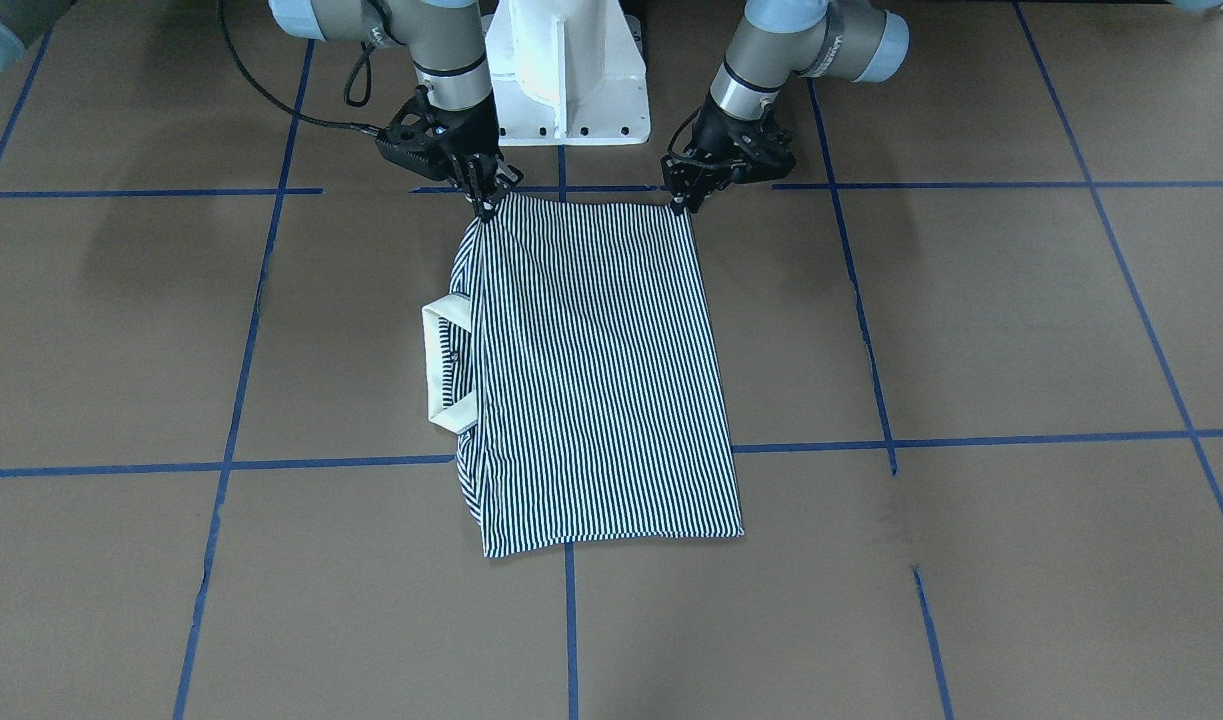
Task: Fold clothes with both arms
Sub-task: 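Grasp the near edge with both grippers and fold it over the far half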
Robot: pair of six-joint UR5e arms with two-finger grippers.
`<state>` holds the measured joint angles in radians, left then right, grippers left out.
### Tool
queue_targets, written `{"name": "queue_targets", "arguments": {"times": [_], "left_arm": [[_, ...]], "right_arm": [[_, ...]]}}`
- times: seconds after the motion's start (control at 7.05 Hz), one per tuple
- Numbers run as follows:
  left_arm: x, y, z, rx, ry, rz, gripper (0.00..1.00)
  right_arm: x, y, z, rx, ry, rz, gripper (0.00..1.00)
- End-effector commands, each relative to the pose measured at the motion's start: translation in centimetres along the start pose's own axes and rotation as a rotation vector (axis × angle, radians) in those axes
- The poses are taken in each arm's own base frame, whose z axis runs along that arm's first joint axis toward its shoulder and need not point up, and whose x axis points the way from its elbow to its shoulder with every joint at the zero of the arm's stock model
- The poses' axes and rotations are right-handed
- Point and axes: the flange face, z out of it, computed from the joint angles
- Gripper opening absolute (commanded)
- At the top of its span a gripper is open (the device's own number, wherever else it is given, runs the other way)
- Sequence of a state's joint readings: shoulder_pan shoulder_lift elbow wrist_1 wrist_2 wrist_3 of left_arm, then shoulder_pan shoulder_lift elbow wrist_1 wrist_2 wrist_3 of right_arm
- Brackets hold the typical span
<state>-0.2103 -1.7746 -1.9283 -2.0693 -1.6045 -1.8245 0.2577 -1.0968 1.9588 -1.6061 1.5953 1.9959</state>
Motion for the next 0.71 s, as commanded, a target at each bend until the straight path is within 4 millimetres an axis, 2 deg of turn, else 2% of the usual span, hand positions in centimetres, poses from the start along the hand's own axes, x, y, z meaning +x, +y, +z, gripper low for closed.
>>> {"name": "queue_targets", "arguments": {"times": [0.0,0.14,0.28,0.57], "left_arm": [[-0.09,0.06,0.16,-0.001,-0.003,0.0,0.34],[-0.23,0.11,0.38,-0.001,-0.008,0.0,0.24],[-0.23,0.12,0.38,-0.002,-0.008,0.0,0.03],[0.39,0.31,0.07,-0.007,0.004,0.001,0.0]], "right_arm": [[0.0,0.0,0.0,0.0,0.0,0.0,0.0],[-0.02,-0.09,-0.02,0.001,-0.001,0.001,0.0],[0.01,0.01,0.0,-0.001,0.001,0.0,0.0],[0.2,-0.1,0.15,0.002,0.004,0.0,0.0]]}}
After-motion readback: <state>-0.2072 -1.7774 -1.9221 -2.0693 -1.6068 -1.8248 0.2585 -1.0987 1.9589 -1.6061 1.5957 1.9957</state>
